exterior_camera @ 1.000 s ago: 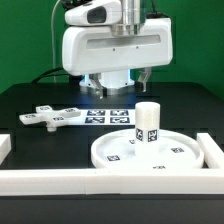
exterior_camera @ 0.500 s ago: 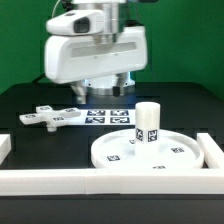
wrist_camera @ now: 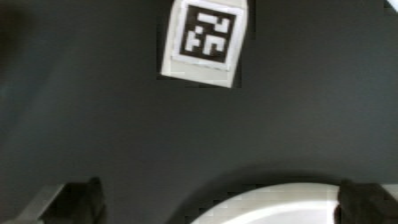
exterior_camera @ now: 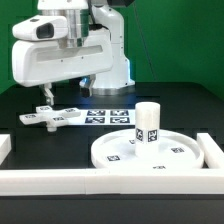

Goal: Assemble round table

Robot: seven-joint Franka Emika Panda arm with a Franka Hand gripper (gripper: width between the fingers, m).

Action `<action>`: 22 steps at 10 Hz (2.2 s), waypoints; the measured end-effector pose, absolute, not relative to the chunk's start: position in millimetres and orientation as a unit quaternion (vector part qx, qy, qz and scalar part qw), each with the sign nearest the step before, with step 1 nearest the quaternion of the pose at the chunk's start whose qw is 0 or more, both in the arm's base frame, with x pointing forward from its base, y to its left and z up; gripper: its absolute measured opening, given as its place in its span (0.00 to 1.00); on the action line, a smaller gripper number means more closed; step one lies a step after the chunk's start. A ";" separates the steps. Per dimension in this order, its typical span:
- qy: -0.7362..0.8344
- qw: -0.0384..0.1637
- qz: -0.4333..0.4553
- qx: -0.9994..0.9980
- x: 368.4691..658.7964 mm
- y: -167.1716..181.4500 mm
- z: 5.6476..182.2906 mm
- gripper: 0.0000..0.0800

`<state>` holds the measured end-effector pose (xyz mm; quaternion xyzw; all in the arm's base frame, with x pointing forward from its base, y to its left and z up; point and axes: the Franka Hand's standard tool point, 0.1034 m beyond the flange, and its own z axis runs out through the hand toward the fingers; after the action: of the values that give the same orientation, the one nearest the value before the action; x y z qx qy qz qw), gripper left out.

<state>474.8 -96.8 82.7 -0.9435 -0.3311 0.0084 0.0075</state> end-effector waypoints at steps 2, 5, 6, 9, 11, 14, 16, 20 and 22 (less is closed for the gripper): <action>-0.343 0.007 0.010 -0.939 474.0 -98.1 81.6 0.81; -0.476 -0.002 0.009 -0.879 456.5 -99.2 80.4 0.81; -0.482 0.003 0.012 -0.876 440.3 -100.7 76.5 0.81; -0.475 0.005 0.015 -0.880 434.8 -106.7 75.1 0.81; -0.496 0.005 0.016 -0.868 434.0 -108.9 74.9 0.81; -0.600 0.007 0.015 -0.800 424.9 -127.1 74.0 0.81; -0.598 0.006 0.015 -0.801 420.7 -131.2 72.4 0.81; -0.616 0.006 0.015 -0.787 415.8 -137.1 67.6 0.81; -0.621 0.009 0.017 -0.784 405.5 -145.2 62.4 0.81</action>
Offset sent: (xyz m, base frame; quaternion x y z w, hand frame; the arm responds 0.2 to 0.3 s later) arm -0.0166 -0.0091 0.0068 -0.0359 0.0023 -0.2494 0.9677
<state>405.5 -145.2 62.4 -0.7839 -0.6205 0.0174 0.0085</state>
